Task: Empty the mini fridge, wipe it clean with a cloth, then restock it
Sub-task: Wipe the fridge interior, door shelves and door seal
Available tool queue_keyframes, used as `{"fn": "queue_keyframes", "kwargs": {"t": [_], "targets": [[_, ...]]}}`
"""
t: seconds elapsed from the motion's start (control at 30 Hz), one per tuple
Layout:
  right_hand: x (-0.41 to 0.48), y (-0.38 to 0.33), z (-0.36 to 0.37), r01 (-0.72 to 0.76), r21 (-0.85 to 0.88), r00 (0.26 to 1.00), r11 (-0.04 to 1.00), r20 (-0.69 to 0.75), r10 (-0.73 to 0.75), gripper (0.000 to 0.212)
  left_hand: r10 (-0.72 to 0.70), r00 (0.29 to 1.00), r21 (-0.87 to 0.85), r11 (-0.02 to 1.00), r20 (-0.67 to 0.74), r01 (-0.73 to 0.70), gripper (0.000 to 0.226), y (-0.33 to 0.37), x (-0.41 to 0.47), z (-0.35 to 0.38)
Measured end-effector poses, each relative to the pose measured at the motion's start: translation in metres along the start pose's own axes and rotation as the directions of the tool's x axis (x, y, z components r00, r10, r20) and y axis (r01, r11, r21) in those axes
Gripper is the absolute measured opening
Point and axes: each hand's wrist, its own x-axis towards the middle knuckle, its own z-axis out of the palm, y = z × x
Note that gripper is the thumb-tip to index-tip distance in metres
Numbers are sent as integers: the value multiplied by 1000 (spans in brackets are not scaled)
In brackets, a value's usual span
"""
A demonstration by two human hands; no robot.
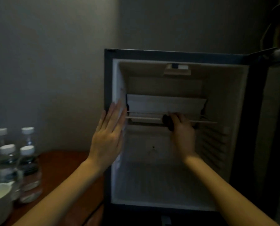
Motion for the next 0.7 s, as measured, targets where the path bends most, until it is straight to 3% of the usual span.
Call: {"fn": "queue_keyframes", "kwargs": {"t": [0.1,0.17,0.3,0.4,0.5,0.63,0.7], "targets": [[-4,-61,31,62,328,996,943,37,-78,56,-170,983,-146,976,-72,158,61,-11,1,2],[-12,-99,50,-17,549,992,835,116,-56,57,-252,967,-200,950,-41,239,58,-17,4,9],[-60,-145,66,-343,788,933,512,224,281,54,-282,956,-279,927,-78,251,59,-17,7,23],[-90,-146,71,-341,872,928,352,252,274,56,-294,942,-315,920,-164,232,60,-13,5,30],[-64,-129,85,-367,878,918,308,290,269,54,-304,934,-310,921,-189,237,62,-13,5,36],[-35,-115,103,-400,814,906,422,283,314,46,-300,933,-272,931,-198,242,64,-13,3,38],[-49,-120,95,-400,805,911,438,297,286,52,-314,930,-279,926,-189,256,61,-14,2,39]]}}
